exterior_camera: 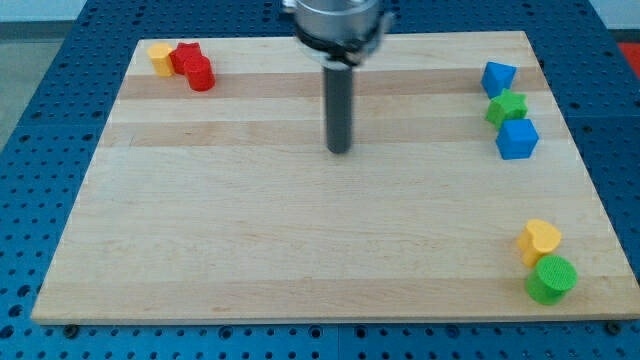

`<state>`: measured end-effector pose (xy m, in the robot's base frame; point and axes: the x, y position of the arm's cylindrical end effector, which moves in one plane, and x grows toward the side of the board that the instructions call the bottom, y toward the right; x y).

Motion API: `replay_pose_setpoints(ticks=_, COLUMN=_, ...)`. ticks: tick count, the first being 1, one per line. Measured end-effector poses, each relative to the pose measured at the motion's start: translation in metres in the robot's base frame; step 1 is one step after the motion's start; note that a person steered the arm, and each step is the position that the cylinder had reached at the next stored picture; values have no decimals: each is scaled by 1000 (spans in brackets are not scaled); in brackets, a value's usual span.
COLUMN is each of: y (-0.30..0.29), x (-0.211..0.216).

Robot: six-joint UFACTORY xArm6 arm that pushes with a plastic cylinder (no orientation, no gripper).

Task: Point the arm at the top right of the yellow heart

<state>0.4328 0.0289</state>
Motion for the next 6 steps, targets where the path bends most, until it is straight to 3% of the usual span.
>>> replay_pose_setpoints(ticks=2, y=82, x=78)
replay_pose_setpoints(ticks=3, y=83, x=72)
replay_pose_setpoints(ticks=4, y=121, x=52)
replay_pose_setpoints(ticks=5, y=126, x=52)
replay_pose_setpoints(ticks=6, y=171, x=63)
